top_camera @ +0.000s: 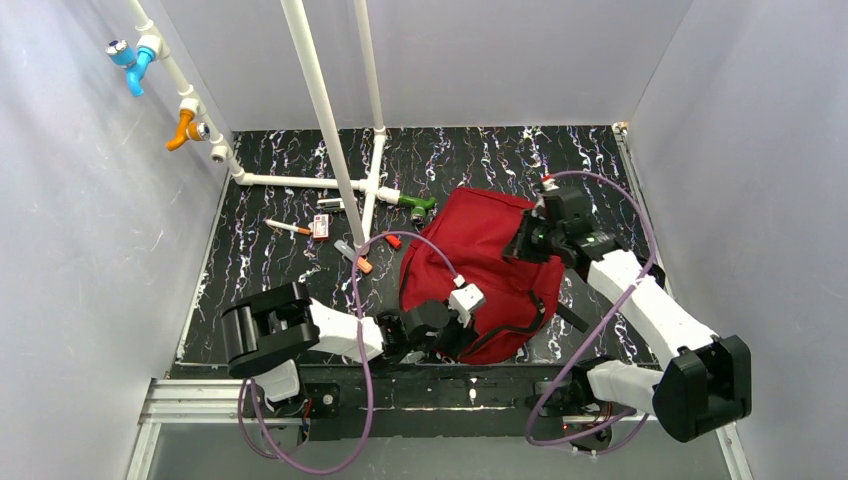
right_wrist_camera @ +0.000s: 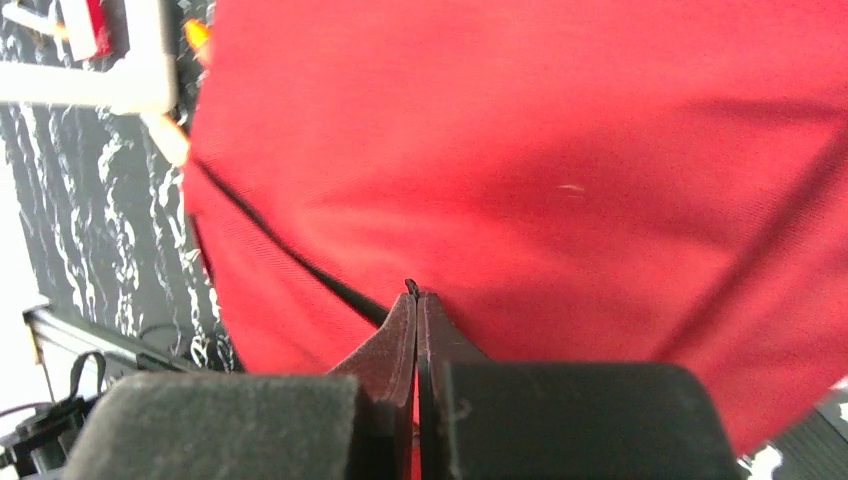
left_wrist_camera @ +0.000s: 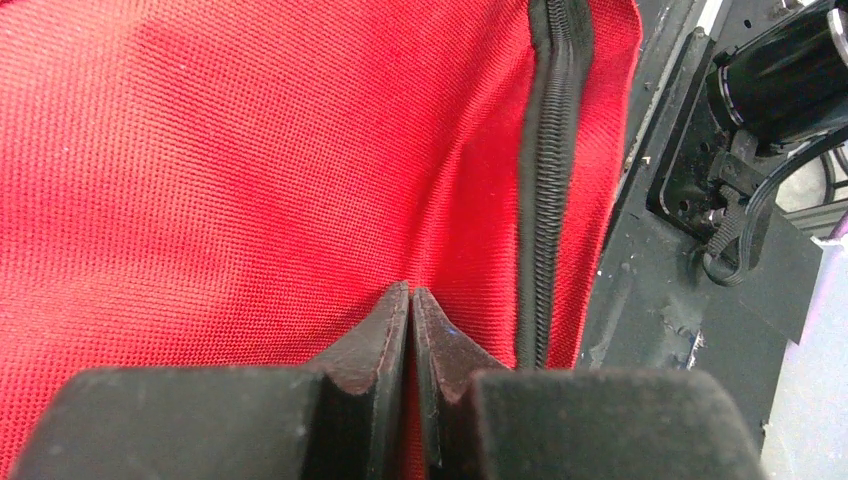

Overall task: Pack the student bag
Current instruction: Unzip the student bag at the center of the board.

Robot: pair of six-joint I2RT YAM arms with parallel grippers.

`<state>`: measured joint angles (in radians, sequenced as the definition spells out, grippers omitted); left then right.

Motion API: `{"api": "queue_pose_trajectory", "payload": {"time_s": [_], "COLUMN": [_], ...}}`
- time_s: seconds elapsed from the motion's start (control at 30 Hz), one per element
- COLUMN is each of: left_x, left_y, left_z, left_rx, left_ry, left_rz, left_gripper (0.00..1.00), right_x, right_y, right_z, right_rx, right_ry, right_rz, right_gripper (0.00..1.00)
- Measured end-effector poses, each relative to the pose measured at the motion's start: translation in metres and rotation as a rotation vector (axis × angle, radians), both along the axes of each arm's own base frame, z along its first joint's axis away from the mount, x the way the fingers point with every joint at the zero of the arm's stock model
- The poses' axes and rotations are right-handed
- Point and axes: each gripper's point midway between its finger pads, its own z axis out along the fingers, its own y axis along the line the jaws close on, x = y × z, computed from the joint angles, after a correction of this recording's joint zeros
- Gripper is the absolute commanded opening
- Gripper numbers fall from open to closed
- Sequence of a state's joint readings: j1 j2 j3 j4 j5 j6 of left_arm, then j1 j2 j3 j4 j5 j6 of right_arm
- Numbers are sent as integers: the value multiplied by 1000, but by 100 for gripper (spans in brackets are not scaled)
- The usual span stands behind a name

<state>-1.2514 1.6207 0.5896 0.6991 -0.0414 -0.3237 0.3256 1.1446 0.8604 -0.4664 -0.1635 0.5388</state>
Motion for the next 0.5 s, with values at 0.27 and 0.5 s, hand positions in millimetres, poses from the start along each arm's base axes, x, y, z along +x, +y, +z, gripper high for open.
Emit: {"api": "queue_pose_trajectory", "payload": {"time_s": [0.27, 0.5], "left_x": [-4, -4], "left_y": [-9, -14], "left_z": [-9, -10], "left_rx": [-63, -81], "left_ry": [-19, -33], "left_rz": [-9, -18], "left_gripper": [6, 6], "right_x": [16, 45], "right_y": [89, 132], "right_z": [9, -3], "right_rx": [5, 12], "right_ry": [-54, -56], "right_rz": [128, 141], "right_gripper": [1, 1]}}
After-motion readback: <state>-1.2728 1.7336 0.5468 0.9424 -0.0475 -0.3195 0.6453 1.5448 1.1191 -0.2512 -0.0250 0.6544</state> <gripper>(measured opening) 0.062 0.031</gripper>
